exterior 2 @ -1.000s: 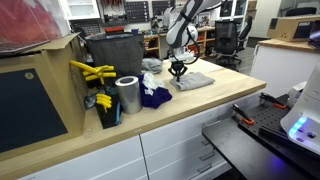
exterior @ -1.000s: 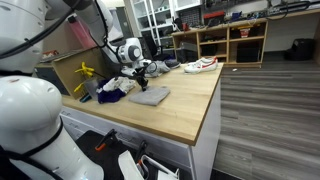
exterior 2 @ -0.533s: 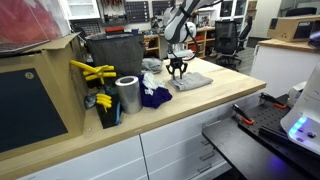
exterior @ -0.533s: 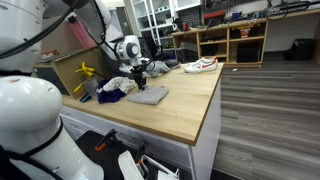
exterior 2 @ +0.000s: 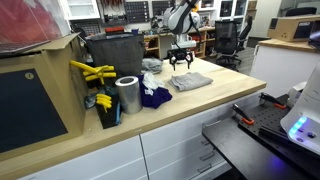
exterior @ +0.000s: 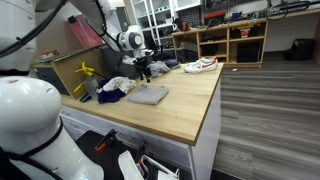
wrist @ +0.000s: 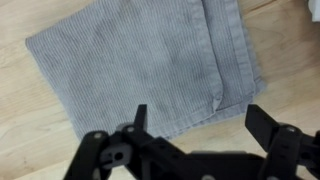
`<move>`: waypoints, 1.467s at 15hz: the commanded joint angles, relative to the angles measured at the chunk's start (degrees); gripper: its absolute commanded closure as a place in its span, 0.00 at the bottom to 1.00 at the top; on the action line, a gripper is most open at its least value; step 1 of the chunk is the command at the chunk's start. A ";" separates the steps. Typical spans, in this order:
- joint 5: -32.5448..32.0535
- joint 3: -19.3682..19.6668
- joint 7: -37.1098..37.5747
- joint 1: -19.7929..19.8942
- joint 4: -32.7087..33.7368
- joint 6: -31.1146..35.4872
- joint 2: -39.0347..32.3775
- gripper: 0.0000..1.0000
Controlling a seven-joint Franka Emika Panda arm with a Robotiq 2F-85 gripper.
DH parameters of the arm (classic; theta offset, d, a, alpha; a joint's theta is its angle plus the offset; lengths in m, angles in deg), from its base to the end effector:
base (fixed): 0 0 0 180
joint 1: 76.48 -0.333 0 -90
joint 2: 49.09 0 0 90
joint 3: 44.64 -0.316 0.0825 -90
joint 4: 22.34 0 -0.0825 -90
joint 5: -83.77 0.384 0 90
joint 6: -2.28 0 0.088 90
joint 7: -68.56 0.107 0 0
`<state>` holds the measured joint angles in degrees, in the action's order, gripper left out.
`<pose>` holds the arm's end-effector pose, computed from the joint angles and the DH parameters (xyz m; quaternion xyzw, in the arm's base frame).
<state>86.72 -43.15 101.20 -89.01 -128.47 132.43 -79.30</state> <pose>0.6190 0.1229 0.2280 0.9776 -0.2030 -0.0545 0.0088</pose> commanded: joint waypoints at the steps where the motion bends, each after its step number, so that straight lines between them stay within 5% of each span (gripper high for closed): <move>1: 1.12 -0.02 2.25 0.77 1.99 -1.15 -1.54 0.00; 17: 5.35 -1.33 7.32 0.81 10.24 -0.50 -9.71 0.00; 18: 5.64 -1.45 7.47 0.72 10.30 -0.36 -10.08 0.24; 22: 6.40 -1.40 7.62 0.60 10.42 -0.89 -10.91 0.50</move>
<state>91.87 -44.37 107.28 -88.42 -119.38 132.48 -89.44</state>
